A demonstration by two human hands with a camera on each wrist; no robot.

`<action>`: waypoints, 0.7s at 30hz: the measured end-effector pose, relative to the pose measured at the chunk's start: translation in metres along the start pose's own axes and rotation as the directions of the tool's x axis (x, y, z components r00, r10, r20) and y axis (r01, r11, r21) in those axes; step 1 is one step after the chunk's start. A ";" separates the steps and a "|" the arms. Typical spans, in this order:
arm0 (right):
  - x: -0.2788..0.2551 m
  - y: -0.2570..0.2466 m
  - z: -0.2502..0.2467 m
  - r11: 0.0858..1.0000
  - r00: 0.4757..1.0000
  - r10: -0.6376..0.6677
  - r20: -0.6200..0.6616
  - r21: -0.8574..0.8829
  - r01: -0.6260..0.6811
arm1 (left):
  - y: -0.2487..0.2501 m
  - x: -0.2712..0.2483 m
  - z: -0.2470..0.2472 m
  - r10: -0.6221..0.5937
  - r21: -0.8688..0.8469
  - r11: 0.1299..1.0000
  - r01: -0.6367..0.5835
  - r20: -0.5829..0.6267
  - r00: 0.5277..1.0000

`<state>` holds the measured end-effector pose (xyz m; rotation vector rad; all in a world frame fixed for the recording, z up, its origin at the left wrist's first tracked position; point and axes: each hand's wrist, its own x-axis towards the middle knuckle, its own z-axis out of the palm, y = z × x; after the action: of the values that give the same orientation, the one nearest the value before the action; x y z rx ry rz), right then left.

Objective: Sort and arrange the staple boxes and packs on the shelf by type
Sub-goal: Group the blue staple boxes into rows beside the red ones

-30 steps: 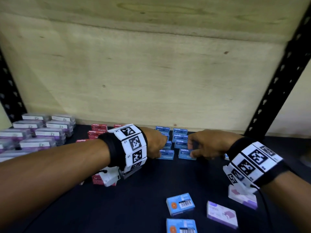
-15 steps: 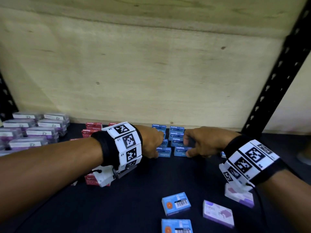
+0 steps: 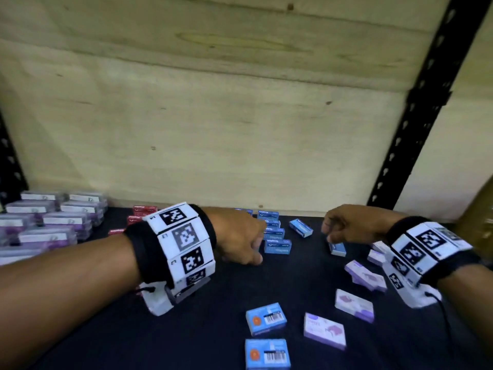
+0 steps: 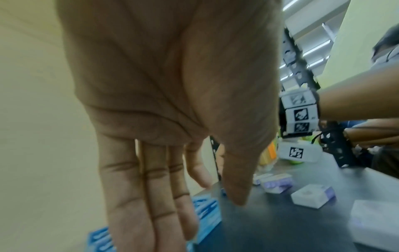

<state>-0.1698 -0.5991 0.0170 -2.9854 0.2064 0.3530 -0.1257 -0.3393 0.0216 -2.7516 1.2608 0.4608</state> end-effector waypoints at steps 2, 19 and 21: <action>-0.005 0.007 0.002 0.997 0.999 0.050 0.010 -0.066 -0.049 | 0.013 -0.002 0.003 0.060 -0.035 0.998 -0.058 0.064 0.996; -0.001 0.005 0.024 0.981 0.988 0.151 0.044 -0.130 -0.144 | 0.029 0.000 0.034 0.150 -0.093 0.987 -0.133 0.205 0.967; -0.001 0.002 0.024 0.984 0.986 0.145 0.084 -0.121 -0.135 | 0.025 -0.002 0.032 0.153 -0.079 0.987 -0.140 0.179 0.972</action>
<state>-0.1763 -0.5972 -0.0059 -3.0657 0.4011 0.5351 -0.1539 -0.3480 -0.0070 -2.6041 1.4304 0.7641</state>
